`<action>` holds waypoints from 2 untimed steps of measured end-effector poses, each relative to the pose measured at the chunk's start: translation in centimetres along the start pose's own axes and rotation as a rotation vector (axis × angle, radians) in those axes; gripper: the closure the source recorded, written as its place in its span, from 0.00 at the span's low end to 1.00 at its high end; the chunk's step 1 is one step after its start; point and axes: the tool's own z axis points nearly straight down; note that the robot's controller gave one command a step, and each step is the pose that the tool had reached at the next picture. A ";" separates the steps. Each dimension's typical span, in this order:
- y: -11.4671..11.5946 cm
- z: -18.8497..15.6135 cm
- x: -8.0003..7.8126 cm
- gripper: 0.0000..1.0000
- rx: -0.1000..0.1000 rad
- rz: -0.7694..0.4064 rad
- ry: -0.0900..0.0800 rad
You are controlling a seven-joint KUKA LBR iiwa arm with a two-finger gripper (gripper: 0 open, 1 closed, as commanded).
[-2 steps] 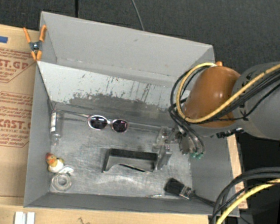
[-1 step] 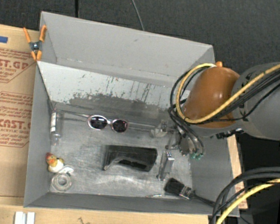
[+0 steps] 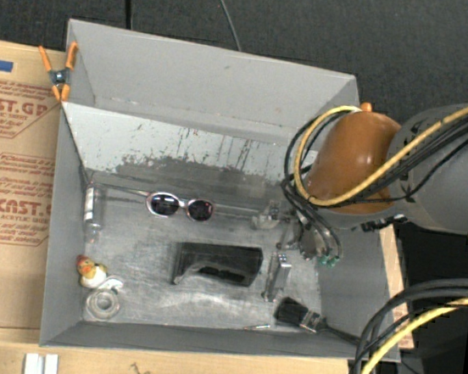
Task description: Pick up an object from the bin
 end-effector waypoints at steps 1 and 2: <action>2.9 5.3 0.0 1.00 0.001 0.139 -0.010; 2.9 5.3 0.0 1.00 0.001 0.140 -0.011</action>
Offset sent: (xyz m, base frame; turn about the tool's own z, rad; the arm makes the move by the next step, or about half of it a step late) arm 0.0000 0.0000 0.0000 0.0000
